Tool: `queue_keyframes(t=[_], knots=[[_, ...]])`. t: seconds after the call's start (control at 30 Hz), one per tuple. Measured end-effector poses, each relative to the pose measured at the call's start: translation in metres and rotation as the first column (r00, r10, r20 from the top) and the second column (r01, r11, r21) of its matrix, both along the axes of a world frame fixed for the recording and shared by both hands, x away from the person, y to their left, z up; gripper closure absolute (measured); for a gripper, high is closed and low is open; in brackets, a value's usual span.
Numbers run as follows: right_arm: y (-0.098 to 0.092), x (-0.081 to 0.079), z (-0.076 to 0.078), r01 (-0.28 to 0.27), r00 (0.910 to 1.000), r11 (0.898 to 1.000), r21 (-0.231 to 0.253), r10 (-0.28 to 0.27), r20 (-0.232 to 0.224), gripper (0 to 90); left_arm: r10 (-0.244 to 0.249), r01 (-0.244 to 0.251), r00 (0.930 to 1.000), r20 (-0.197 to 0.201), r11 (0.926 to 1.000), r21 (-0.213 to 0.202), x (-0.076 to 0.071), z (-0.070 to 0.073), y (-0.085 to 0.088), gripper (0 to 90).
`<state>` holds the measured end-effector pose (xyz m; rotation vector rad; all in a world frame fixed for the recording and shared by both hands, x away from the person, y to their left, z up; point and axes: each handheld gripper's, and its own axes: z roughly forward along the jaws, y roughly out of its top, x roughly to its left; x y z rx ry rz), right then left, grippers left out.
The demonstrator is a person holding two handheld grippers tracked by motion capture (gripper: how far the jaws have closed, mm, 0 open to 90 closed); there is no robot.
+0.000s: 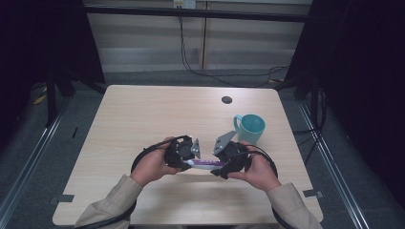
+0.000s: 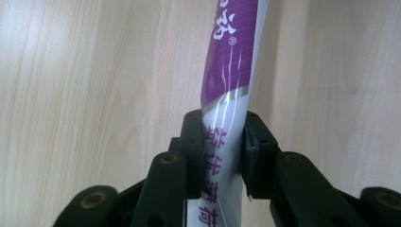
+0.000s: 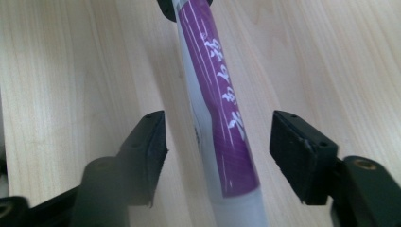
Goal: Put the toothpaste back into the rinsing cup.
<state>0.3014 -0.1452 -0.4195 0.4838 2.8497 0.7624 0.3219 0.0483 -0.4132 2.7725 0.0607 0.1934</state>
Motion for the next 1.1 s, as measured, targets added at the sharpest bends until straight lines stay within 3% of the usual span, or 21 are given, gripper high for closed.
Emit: queue_keyframes(t=[0.17,0.23,0.37,0.47,0.57,0.63,0.7,0.77,0.97,1.1], knots=[[-0.001,0.001,-0.009,-0.004,1.0,1.0,-0.007,0.004,-0.003,42.5,-0.01,0.01,0.9998,-0.014,0.9995,-0.03,-0.001,0.007,0.0,73.6],[0.0,0.001,-0.01,-0.013,0.9999,1.0,-0.006,0.013,-0.008,49.3,-0.014,0.014,0.9998,-0.013,0.9995,-0.028,-0.001,0.01,-0.001,73.5],[0.003,0.001,-0.011,-0.017,0.9999,1.0,-0.014,0.016,-0.003,52.4,-0.025,0.024,0.9995,-0.02,0.9991,-0.035,-0.001,0.012,-0.003,73.5],[0.003,0.0,-0.011,-0.019,0.9998,0.999,-0.026,0.018,-0.009,60.3,-0.026,0.023,0.9991,-0.034,0.9977,-0.063,-0.003,0.013,-0.004,73.2],[0.001,-0.001,-0.011,-0.046,0.9987,0.999,-0.017,0.046,-0.022,66.3,-0.037,0.036,0.9991,-0.021,0.9967,-0.072,-0.003,0.015,-0.003,71.6],[-0.001,-0.003,-0.009,-0.036,0.9992,0.999,-0.014,0.036,-0.02,69.5,-0.049,0.049,0.9988,0.001,0.994,-0.098,-0.002,0.016,-0.001,69.3],[-0.004,-0.003,-0.007,-0.018,0.9993,1.0,0.003,0.018,-0.034,71.0,-0.014,0.015,0.9998,0.011,0.9868,-0.161,-0.002,0.015,0.002,63.2],[-0.007,-0.003,-0.005,-0.005,0.9991,1.0,0.006,0.005,-0.041,71.7,0.008,-0.003,0.9995,0.03,0.9869,-0.161,0.001,0.015,0.007,50.6],[-0.016,-0.004,-0.005,0.021,0.9988,1.0,0.012,-0.02,-0.045,72.3,0.048,-0.041,0.9983,0.033,0.9839,-0.174,0.003,0.009,0.017,40.1],[-0.02,-0.004,-0.007,0.025,0.9988,1.0,0.0,-0.025,-0.042,72.3,0.056,-0.049,0.9977,0.039,0.9854,-0.163,0.004,0.008,0.02,38.6]])
